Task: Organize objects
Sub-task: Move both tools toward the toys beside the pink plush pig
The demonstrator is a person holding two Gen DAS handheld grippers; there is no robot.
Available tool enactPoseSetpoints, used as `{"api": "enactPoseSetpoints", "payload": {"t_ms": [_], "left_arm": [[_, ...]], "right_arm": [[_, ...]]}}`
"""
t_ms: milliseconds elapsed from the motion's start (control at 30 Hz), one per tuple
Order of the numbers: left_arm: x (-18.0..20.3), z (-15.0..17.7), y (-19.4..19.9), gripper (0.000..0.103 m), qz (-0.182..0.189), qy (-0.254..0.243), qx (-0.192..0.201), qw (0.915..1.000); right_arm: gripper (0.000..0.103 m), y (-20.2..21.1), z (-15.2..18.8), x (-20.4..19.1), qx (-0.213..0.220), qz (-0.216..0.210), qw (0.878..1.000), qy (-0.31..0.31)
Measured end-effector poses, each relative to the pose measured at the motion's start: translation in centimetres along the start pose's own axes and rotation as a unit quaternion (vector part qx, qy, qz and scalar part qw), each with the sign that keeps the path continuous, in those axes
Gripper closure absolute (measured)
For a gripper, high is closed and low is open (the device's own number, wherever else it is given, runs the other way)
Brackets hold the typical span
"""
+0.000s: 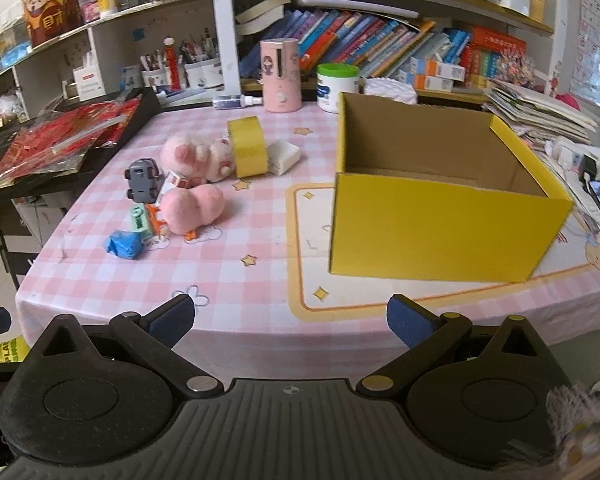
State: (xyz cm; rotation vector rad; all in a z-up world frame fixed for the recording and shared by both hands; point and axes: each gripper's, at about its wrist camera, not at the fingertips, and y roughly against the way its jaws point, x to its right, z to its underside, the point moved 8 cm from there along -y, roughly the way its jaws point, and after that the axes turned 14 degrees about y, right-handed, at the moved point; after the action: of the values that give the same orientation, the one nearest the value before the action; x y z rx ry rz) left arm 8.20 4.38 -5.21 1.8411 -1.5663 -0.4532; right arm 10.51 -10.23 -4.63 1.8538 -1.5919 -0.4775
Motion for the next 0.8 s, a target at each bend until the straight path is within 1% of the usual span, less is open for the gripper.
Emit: {"api": "enactPoseSetpoints", "payload": {"t_ms": [100,233,300,467,500,600,700,800], "left_arm": [[-0.5,-0.4,-0.3,0.0,-0.012,0.001,0.006,0.9999],[-1.0,-1.0,-0.8,0.0,-0.007,0.014,0.011,0.9998],[-1.3,-1.4,-1.3,0.0,-0.007,0.022,0.015,0.9996],[-1.8,-3.0,-2.9,0.0,-0.022,0.029,0.026,0.999],[-1.8,-3.2,-3.3,0.0,-0.024,0.032,0.025,0.9989],[-1.9,-3.9,-4.9,0.001,-0.029,0.041,0.016,0.9986],[-2.2,-4.6,-6.3,0.002,-0.036,0.053,0.014,0.9978],[-2.4,-4.9,-8.1,0.002,-0.047,0.056,-0.003,0.9974]], "right_arm": [[0.0,-0.5,-0.5,-0.7,0.003,-0.009,1.0,0.012],[0.0,-1.3,-1.5,-1.4,0.013,-0.025,0.999,0.028],[0.0,-1.8,-2.2,-1.8,0.023,-0.03,0.999,0.039],[0.003,-3.7,-4.5,-2.6,0.04,-0.042,0.996,0.064],[0.004,-4.2,-4.9,-2.7,0.043,-0.047,0.996,0.066],[0.013,-5.8,-6.3,-2.8,0.044,-0.063,0.995,0.068],[0.015,-7.6,-7.5,-3.1,0.038,-0.087,0.993,0.07],[0.015,-9.4,-8.3,-3.8,0.028,-0.118,0.99,0.075]]}}
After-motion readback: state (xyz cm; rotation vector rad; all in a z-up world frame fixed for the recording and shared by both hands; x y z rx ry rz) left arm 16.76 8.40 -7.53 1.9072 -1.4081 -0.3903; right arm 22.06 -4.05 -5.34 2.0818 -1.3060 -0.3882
